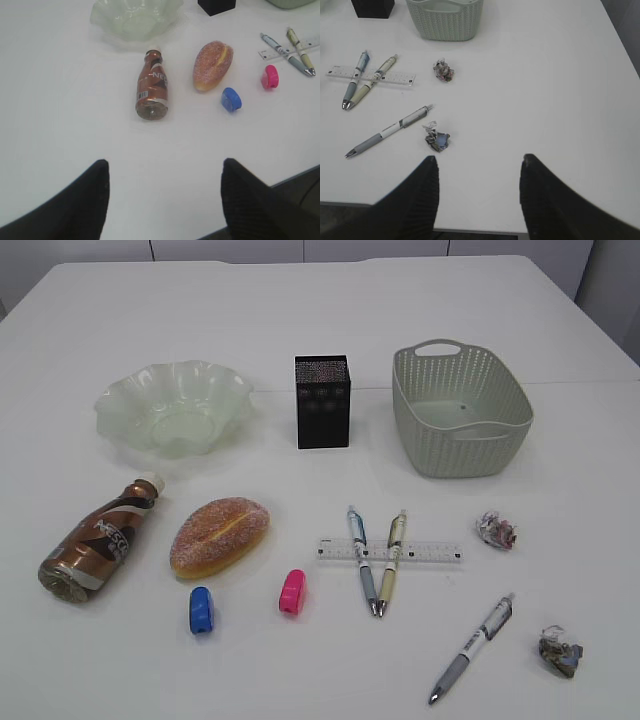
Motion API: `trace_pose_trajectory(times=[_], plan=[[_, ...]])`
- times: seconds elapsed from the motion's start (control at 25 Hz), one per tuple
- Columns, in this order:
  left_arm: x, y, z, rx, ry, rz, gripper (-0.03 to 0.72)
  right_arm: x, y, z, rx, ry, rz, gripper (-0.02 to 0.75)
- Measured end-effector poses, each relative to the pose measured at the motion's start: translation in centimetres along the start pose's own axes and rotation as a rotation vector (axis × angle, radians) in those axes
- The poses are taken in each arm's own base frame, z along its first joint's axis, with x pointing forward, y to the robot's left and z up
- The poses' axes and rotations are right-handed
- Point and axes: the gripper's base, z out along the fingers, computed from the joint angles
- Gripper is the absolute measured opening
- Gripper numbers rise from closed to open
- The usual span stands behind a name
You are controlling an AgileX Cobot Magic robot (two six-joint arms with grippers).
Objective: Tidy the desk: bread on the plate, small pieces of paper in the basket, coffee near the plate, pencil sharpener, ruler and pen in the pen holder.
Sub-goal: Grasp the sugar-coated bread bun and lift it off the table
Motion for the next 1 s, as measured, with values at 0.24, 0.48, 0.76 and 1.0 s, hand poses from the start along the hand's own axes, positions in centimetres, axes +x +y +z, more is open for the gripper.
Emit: trace_pose_trajectory(times=[0.24, 0.48, 0.76, 1.0], plan=[[-6.2, 0.8, -0.8, 0.027, 0.015, -0.017, 0.506, 0.0, 0.0, -0.1, 0.0, 0.007, 0.013, 0.414], [-11.4, 1.1, -1.1, 0.089, 0.0, -0.039, 0.506, 0.1, 0.2, -0.6, -0.019, 0.031, 0.056, 0.414], [-14.5, 1.6, 2.3, 0.182, 0.141, -0.085, 0.506, -0.2, 0.3, 0.0, -0.034, 0.092, 0.077, 0.414], [-16.6, 1.8, 4.9, 0.249, 0.195, -0.12, 0.506, -1.1, 0.4, 1.4, -0.035, 0.208, 0.159, 0.414]])
